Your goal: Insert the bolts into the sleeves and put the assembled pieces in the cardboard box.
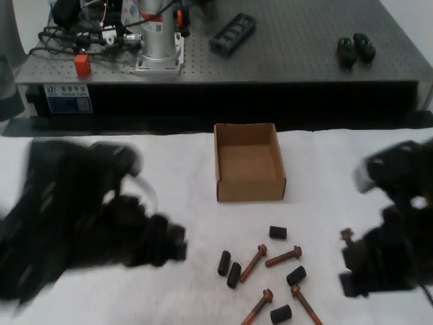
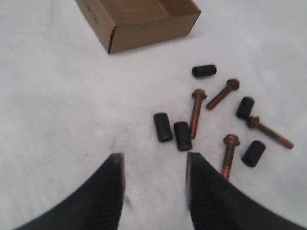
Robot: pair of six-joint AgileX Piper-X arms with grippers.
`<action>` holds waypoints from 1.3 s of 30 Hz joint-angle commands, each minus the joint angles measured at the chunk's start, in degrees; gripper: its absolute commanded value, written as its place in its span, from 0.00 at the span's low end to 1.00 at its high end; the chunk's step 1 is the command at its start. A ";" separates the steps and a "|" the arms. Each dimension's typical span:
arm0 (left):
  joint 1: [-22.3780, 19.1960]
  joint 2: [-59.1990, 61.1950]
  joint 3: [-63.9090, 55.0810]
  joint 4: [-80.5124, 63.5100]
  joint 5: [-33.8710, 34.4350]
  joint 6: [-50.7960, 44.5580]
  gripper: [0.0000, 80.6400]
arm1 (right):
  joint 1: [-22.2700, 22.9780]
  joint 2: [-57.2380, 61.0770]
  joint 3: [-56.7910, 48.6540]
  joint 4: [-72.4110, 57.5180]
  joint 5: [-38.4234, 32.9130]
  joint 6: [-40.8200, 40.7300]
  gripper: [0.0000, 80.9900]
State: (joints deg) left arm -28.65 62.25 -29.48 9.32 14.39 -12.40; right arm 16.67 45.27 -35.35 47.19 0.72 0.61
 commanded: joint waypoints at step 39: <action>-9.53 54.93 -49.15 38.32 -5.08 8.70 0.35 | -0.20 -9.96 3.25 1.22 -1.56 6.69 0.00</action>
State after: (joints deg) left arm -37.69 115.41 -78.87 46.28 8.94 -4.56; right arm 16.67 35.65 -31.86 49.23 -0.52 7.05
